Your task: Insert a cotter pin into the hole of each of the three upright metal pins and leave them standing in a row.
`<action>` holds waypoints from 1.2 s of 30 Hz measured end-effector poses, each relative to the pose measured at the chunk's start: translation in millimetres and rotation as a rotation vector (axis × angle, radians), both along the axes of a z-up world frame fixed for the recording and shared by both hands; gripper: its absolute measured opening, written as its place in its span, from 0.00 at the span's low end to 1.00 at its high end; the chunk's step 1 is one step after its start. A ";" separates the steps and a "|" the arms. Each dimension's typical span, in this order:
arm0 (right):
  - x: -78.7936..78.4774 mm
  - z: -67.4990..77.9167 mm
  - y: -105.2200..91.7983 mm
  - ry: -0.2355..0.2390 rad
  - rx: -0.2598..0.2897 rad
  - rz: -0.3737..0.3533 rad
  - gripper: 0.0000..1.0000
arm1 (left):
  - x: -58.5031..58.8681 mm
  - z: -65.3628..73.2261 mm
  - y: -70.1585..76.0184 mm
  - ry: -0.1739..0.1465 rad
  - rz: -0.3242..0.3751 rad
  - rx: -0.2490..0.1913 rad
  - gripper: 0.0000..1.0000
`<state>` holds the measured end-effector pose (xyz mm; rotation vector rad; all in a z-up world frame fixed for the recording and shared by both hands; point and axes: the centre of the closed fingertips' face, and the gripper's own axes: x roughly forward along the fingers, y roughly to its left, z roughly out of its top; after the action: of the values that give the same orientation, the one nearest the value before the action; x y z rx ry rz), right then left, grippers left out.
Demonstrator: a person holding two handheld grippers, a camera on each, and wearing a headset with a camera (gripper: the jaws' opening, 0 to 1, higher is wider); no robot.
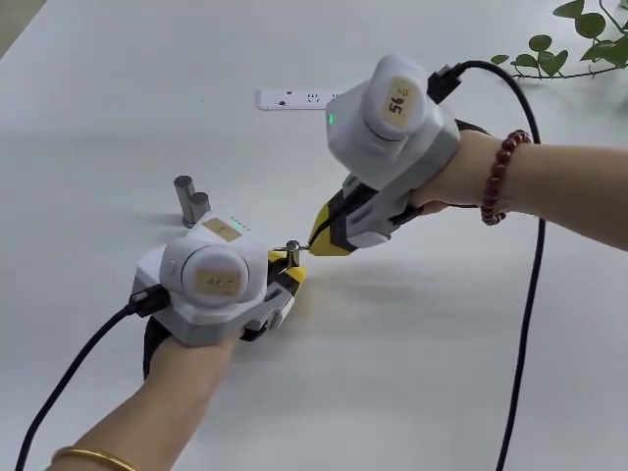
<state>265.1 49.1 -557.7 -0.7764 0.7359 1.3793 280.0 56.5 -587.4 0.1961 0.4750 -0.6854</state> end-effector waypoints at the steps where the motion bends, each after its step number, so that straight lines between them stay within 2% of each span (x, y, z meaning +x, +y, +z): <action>1: 0.3 -0.2 0.7 0.001 0.001 -0.003 0.00 | 0.0 -0.1 0.1 0.002 0.002 -0.002 0.06; 10: 0.6 -0.4 4.6 0.005 0.007 -0.018 0.00 | 0.4 -2.1 0.1 0.019 0.025 -0.021 0.06; 27: 1.9 -2.9 7.0 0.013 0.010 -0.054 0.00 | 1.3 -3.2 -0.9 0.012 0.015 -0.012 0.06; 29: 2.2 -3.3 7.2 0.016 0.013 -0.066 0.07 | 1.4 -3.1 -0.8 0.013 0.016 -0.013 0.06; 32: 1.8 -2.8 7.4 0.031 0.034 -0.089 0.09 | 1.3 -3.0 -0.8 0.013 0.015 -0.013 0.06; 36: 4.6 0.4 6.0 0.053 0.081 -0.161 0.16 | 1.5 -2.9 -0.8 0.013 0.015 -0.014 0.06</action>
<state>269.7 55.1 -557.3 -0.6060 0.7622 1.2795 281.5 55.6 -590.3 0.1746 0.4836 -0.6757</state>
